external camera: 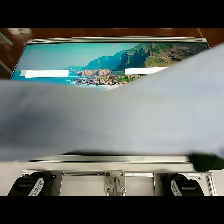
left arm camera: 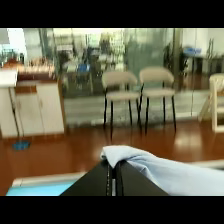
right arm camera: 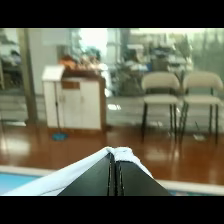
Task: Fold the shirts.
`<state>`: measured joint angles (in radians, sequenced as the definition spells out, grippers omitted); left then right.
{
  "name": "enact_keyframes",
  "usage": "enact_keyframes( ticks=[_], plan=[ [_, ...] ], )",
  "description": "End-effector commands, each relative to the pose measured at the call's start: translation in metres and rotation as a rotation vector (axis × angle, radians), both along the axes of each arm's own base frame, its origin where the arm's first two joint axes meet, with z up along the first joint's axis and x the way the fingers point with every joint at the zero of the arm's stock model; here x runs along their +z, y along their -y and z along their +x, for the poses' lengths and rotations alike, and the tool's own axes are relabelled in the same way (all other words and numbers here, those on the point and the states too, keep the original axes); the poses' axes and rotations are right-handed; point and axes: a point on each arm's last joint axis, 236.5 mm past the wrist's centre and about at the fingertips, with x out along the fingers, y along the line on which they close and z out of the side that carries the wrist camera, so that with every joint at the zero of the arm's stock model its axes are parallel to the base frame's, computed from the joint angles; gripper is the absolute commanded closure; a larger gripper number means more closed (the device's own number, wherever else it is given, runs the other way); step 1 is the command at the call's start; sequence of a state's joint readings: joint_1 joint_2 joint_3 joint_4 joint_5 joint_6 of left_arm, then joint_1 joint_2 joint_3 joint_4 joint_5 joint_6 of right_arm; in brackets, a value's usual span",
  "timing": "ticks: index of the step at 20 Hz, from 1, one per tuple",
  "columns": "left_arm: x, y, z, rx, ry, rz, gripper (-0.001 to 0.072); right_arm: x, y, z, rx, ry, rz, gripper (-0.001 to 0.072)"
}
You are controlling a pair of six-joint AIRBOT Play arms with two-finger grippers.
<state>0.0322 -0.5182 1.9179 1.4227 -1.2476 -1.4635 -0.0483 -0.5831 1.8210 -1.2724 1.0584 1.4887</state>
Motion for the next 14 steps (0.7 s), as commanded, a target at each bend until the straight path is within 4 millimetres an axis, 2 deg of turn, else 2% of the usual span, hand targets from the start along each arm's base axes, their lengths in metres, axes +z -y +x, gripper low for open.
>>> enact_keyframes(
  ticks=[1, 3, 4, 7, 9, 11, 14],
  plan=[
    [-0.063, -0.01, 0.02, 0.042, -0.253, 0.01, 0.067, -0.057, 0.021, 0.021, -0.086, -0.26, -0.009, 0.0644],
    [-0.105, -0.011, 0.048, 0.041, -0.39, 0.009, 0.067, -0.118, 0.022, 0.051, -0.084, -0.533, -0.021, 0.0644],
    [-0.13, -0.012, 0.064, 0.04, -0.464, 0.009, 0.067, -0.156, 0.023, 0.067, -0.077, -0.695, -0.025, 0.0643],
    [-0.239, -0.022, 0.115, 0.071, -0.769, 0.017, 0.067, -0.261, 0.025, 0.117, -0.065, -1.066, -0.032, 0.0643],
    [-0.312, -0.032, 0.146, 0.113, -0.96, 0.013, 0.067, -0.325, 0.026, 0.175, -0.067, -1.144, 0.004, 0.0644],
    [-0.365, -0.034, 0.184, 0.128, -1.075, -0.018, 0.067, -0.371, 0.014, 0.241, -0.034, -1.11, 0.106, 0.0644],
    [-0.425, -0.034, 0.253, 0.138, -1.151, -0.059, 0.067, -0.405, -0.016, 0.33, 0.047, -1.011, 0.424, 0.0643]
  ],
)
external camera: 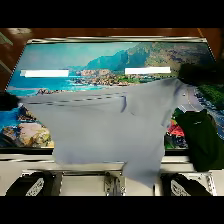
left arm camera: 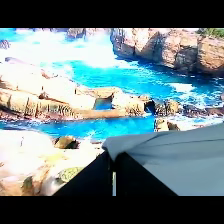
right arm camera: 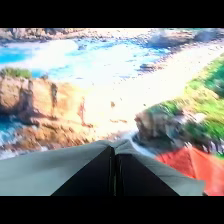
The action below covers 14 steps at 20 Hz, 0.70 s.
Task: Fold the shirts.
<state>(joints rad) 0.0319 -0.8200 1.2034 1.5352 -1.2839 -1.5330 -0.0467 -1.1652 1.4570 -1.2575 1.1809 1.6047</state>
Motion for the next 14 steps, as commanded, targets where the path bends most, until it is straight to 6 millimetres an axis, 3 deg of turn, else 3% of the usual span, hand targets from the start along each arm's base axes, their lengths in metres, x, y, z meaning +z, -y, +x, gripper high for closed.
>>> enact_keyframes(
  ticks=[1, 3, 4, 6, 8, 9, 10, 11, 12, 14],
  plan=[
    [-0.084, -0.001, 0.068, 0.036, -0.103, -0.035, 0.067, -0.051, -0.025, 0.103, -0.157, 0.096, 0.347, 0.0643],
    [-0.118, 0.005, 0.105, 0.04, -0.116, -0.078, 0.0669, -0.072, -0.025, 0.136, -0.248, 0.117, 0.461, 0.0643],
    [-0.133, 0.015, 0.121, 0.043, -0.123, -0.129, 0.0669, -0.089, -0.027, 0.142, -0.264, 0.098, 0.47, 0.0643],
    [-0.16, 0.036, 0.141, 0.057, -0.145, -0.24, 0.0669, -0.129, -0.039, 0.141, -0.243, 0.012, 0.443, 0.0643],
    [-0.186, 0.051, 0.149, 0.084, -0.189, -0.334, 0.0668, -0.163, -0.059, 0.131, -0.204, -0.09, 0.44, 0.0641],
    [-0.195, 0.054, 0.148, 0.092, -0.214, -0.356, 0.0653, -0.172, -0.066, 0.126, -0.188, -0.126, 0.441, 0.059],
    [-0.202, 0.055, 0.143, 0.091, -0.244, -0.359, 0.0489, -0.172, -0.068, 0.126, -0.183, -0.129, 0.44, 0.0387],
    [-0.204, 0.052, 0.136, 0.09, -0.279, -0.355, 0.0169, -0.167, -0.066, 0.125, -0.168, -0.124, 0.436, 0.0093],
    [-0.205, 0.038, 0.121, 0.079, -0.348, -0.308, -0.0002, -0.158, -0.061, 0.121, -0.125, -0.12, 0.417, 0.0034],
    [-0.204, -0.019, 0.075, 0.088, -0.543, -0.126, -0.0002, -0.132, -0.037, 0.101, 0.0, -0.124, 0.315, 0.0034]
  ],
)
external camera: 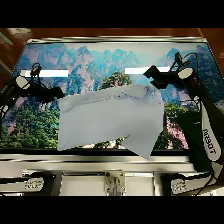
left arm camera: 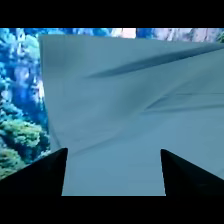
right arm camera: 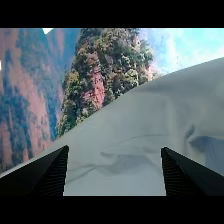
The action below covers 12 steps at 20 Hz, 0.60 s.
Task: Fold the shirts.
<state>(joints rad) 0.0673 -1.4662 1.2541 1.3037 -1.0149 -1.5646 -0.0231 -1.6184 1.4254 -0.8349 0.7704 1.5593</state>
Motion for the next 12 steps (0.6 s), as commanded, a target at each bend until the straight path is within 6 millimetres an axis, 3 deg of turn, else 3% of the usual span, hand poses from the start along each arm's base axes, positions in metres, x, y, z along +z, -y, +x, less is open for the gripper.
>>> enact_keyframes(
  ticks=[1, 3, 5, 8, 10, 12],
  plan=[
    [-0.007, -0.069, -0.075, -0.082, -0.331, 0.176, -0.0002, 0.018, 0.034, -0.04, 0.185, -0.049, -0.14, 0.0035],
    [-0.003, -0.09, -0.129, -0.095, -0.49, 0.129, -0.0002, 0.013, 0.078, -0.095, 0.254, -0.215, -0.275, 0.0035],
    [-0.009, -0.07, -0.166, -0.049, -0.526, -0.091, -0.0004, -0.004, 0.109, -0.149, 0.326, -0.396, -0.337, 0.0035],
    [-0.039, -0.025, -0.21, 0.018, -0.487, -0.389, -0.0005, -0.027, 0.102, -0.198, 0.376, -0.501, -0.139, 0.0035],
    [-0.063, -0.012, -0.241, 0.065, -0.522, -0.459, -0.0005, -0.043, 0.094, -0.213, 0.348, -0.538, -0.018, 0.0035],
    [-0.079, -0.003, -0.258, 0.08, -0.543, -0.494, -0.0005, -0.056, 0.088, -0.221, 0.34, -0.558, 0.022, 0.0035]
  ],
)
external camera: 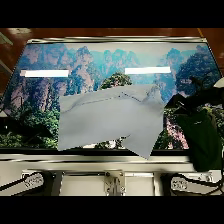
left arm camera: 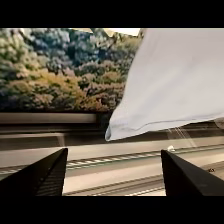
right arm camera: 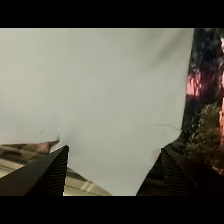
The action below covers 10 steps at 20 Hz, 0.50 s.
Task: Fold the shirts.
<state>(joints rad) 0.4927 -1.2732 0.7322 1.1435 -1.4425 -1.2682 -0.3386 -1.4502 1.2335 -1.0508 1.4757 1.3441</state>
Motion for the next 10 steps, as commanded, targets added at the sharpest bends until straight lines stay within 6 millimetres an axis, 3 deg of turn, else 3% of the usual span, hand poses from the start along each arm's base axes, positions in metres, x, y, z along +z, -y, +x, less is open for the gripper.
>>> enact_keyframes(
  ticks=[1, 4, 7, 10],
  plan=[
    [-0.024, 0.027, -0.033, 0.07, -0.015, -0.111, -0.0005, -0.016, -0.012, -0.029, -0.009, -0.079, 0.105, 0.0035],
    [-0.039, 0.031, -0.034, 0.11, -0.001, -0.095, -0.0005, -0.018, -0.011, -0.017, -0.045, -0.036, 0.107, 0.0035],
    [-0.039, 0.041, -0.016, 0.162, 0.081, -0.138, -0.0003, -0.017, -0.012, -0.012, -0.057, -0.02, 0.114, 0.0035],
    [-0.042, 0.041, -0.013, 0.182, 0.088, -0.135, 0.0007, -0.017, -0.013, -0.012, -0.059, -0.022, 0.115, 0.0035]
  ],
)
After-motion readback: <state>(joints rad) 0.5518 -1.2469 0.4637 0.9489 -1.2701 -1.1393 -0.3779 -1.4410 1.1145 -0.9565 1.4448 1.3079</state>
